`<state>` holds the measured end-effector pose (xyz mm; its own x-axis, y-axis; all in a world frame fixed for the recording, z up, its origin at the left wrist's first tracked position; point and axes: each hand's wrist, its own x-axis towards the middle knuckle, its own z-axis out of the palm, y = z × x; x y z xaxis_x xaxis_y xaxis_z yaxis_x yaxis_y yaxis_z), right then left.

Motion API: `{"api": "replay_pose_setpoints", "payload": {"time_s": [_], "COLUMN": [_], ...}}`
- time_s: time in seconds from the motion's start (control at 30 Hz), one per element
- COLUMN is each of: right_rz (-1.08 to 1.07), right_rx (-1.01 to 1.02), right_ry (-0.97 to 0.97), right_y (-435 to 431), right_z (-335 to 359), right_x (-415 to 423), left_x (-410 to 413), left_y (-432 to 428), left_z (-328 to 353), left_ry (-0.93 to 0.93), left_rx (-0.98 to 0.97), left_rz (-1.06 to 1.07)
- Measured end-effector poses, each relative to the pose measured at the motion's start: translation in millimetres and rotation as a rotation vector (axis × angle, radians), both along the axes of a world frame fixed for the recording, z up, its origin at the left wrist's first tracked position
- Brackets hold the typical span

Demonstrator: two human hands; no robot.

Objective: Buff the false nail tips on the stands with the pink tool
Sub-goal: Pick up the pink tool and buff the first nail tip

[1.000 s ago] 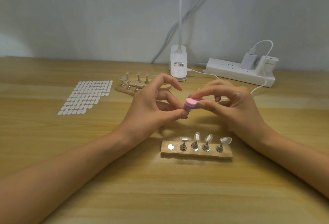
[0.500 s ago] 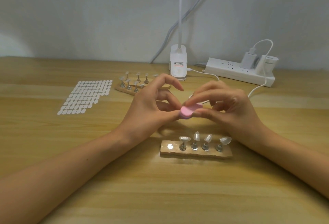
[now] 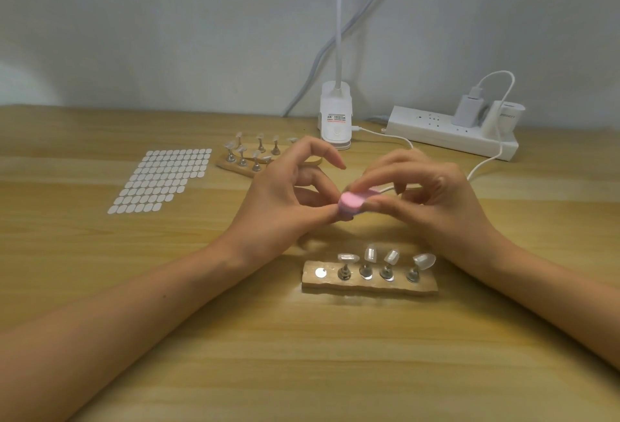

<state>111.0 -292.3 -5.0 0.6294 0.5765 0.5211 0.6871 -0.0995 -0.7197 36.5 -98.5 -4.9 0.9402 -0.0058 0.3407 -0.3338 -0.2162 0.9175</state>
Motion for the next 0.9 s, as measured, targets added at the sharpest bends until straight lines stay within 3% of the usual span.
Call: {"api": "replay_pose_setpoints", "payload": {"time_s": [0.9], "right_rz": [-0.023], "right_rx": [0.003], "right_ry": [-0.005], "right_y": [-0.2], "right_z": [1.2], "right_x": [-0.5], "left_x": [1.2], "left_y": [1.7], "left_z": [-1.5], "left_ry": [0.015], "left_rx": [-0.01], "left_rz": [0.003]}}
